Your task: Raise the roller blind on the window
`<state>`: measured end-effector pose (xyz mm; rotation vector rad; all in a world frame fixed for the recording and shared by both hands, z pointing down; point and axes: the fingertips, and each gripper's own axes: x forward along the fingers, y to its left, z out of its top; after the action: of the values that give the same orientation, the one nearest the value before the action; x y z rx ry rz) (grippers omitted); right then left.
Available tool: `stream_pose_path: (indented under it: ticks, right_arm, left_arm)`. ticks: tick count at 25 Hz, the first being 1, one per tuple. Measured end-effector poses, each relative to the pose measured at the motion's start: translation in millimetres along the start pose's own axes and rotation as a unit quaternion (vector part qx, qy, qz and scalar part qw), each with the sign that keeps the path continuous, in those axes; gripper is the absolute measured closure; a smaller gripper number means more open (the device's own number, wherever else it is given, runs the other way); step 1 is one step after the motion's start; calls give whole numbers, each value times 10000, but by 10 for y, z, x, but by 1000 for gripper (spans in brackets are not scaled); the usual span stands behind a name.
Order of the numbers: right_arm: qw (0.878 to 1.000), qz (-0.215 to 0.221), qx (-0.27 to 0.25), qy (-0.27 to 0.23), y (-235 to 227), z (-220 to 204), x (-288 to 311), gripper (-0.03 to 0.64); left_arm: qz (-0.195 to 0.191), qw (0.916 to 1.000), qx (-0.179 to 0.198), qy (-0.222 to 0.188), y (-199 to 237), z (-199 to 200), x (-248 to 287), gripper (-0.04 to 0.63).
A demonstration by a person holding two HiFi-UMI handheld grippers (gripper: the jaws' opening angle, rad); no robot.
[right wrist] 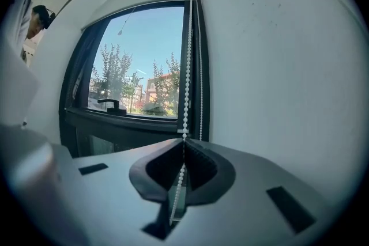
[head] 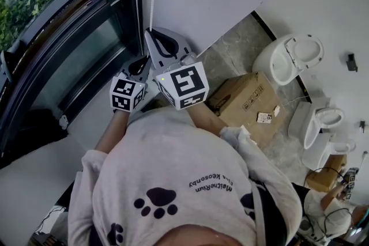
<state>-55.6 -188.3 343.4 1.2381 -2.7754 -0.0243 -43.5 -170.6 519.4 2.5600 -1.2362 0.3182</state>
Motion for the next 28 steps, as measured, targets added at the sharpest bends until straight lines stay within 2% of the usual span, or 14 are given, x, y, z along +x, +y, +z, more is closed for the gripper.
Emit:
stream_pose_path:
  ticks: [9, 13, 16, 17, 18, 19, 24, 28]
  right_arm:
    - [9990, 96, 16, 426, 107, -483, 6, 607]
    - [9988, 147, 62, 455, 142, -553, 3, 606]
    - [9990, 136, 31, 430, 132, -549, 16, 606]
    - [9990, 125, 39, 429, 122, -552, 17, 607]
    - [9990, 115, 51, 429, 110, -554, 17, 607]
    - [9990, 107, 59, 426, 101, -555, 17, 606]
    - [9991, 102, 30, 400, 81, -559, 3, 607]
    - [9992, 87, 21, 380, 61, -559, -16, 607]
  left_arm:
    - [-10, 9984, -221, 520, 37, -488, 26, 586]
    - [-8, 9990, -125, 426, 41, -575, 4, 586]
    - [-65, 9982, -147, 576, 30, -683, -8, 583]
    - [-94, 9982, -212, 555, 19, -690, -24, 556]
    - [-126, 9984, -291, 473, 8, -664, -45, 495]
    - [-155, 9985, -360, 372, 1, -613, -72, 476]
    - [-178, 9989, -430, -72, 9, -180, -265, 476]
    - [-142, 9988, -164, -449, -18, 318, -450, 476]
